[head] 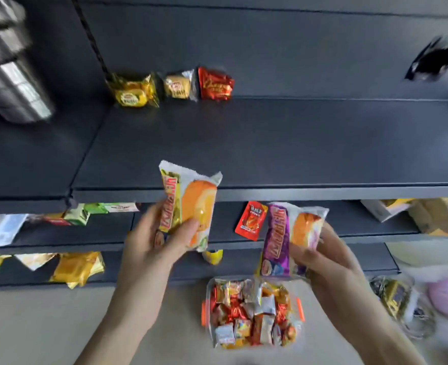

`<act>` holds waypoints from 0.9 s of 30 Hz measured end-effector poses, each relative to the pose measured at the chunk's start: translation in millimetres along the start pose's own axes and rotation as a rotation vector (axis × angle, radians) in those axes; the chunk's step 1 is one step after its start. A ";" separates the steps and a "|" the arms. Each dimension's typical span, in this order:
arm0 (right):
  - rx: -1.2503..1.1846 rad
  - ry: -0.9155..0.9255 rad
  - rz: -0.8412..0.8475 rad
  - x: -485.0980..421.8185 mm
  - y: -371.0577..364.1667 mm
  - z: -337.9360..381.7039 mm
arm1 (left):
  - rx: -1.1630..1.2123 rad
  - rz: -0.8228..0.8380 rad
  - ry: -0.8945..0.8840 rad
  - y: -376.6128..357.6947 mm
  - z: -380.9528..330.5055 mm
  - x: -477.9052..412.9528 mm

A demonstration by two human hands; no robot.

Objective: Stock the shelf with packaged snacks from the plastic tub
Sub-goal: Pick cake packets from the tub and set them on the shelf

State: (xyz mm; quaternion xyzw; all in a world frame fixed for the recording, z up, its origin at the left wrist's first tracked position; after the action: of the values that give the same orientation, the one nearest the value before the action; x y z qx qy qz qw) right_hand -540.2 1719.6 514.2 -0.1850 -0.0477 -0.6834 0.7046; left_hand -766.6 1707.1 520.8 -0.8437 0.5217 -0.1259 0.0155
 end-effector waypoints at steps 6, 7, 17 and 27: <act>0.058 0.306 -0.094 -106.4 -0.6 89.8 | -0.265 -0.166 -0.261 -46.3 -32.9 -118.5; 0.056 0.311 -0.127 -130.0 0.0 92.8 | -0.257 -0.191 -0.206 -52.6 -22.3 -139.3; 0.003 0.233 -0.334 -328.0 24.8 63.1 | -0.430 -0.383 -0.355 -109.1 39.2 -257.4; 0.576 0.597 -0.477 -422.9 29.4 78.3 | -0.432 -0.521 -0.419 -105.6 45.7 -262.8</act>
State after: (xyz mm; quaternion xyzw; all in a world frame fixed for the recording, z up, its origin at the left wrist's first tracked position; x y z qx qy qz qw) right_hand -522.7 2144.8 445.7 0.2383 -0.0716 -0.8082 0.5338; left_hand -775.1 1982.7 441.6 -0.9390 0.2902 0.1620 -0.0884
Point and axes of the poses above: each hand's wrist, its own x-axis away from the middle knuckle, its own y-axis out of the back of the hand, z = x × y, the point moved 5 cm from there along -x, towards the middle knuckle, and after that the axes turned 10 degrees about -z, right-handed, at the moved point
